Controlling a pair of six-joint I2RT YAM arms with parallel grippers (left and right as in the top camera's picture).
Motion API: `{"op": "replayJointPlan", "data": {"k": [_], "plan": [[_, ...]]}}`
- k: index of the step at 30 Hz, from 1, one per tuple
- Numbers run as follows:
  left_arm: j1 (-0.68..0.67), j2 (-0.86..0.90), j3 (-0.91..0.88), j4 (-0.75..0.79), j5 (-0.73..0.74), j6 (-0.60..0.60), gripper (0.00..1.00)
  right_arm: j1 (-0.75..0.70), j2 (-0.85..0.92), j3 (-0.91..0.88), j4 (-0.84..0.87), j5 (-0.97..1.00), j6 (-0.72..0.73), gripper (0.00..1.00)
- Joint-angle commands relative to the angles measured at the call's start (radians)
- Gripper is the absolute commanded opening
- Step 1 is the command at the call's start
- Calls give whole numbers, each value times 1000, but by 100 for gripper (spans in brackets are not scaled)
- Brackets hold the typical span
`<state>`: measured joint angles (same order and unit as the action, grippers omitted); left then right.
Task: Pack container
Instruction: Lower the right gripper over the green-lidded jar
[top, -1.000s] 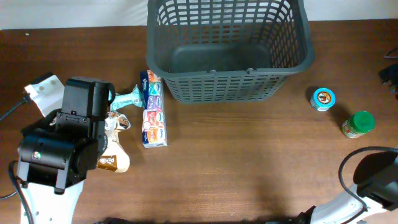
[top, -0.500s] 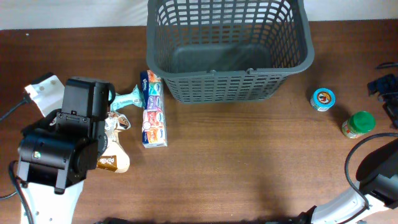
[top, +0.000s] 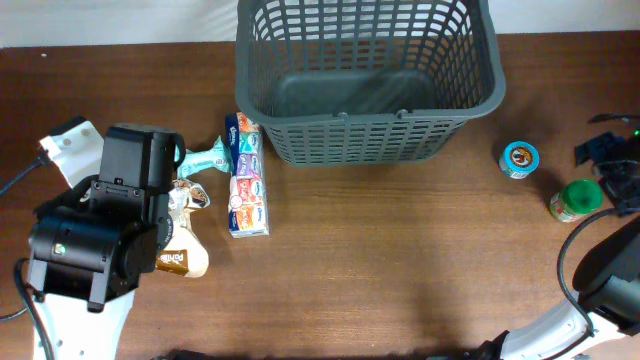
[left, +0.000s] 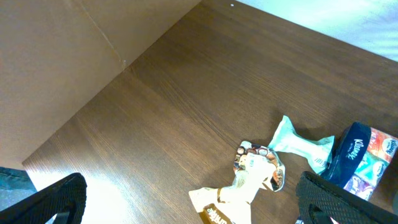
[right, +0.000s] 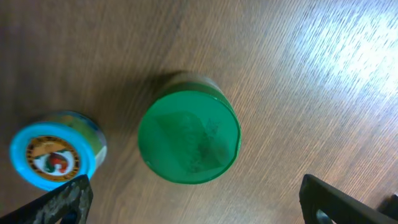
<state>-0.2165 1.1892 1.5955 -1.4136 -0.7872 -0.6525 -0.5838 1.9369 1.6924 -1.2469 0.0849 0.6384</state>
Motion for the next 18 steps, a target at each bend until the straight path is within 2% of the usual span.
{"op": "replayJointPlan", "data": {"k": [1,6,18], "plan": [[5,1,10,-2,-21,-13,100,-8,0,-27,21,-6,-10,99],[5,1,10,-2,-21,-13,100,-9,0,-41,68,-8,-4,99],[5,1,10,-2,-21,-13,100,-13,6,-42,81,-13,130,99]]}}
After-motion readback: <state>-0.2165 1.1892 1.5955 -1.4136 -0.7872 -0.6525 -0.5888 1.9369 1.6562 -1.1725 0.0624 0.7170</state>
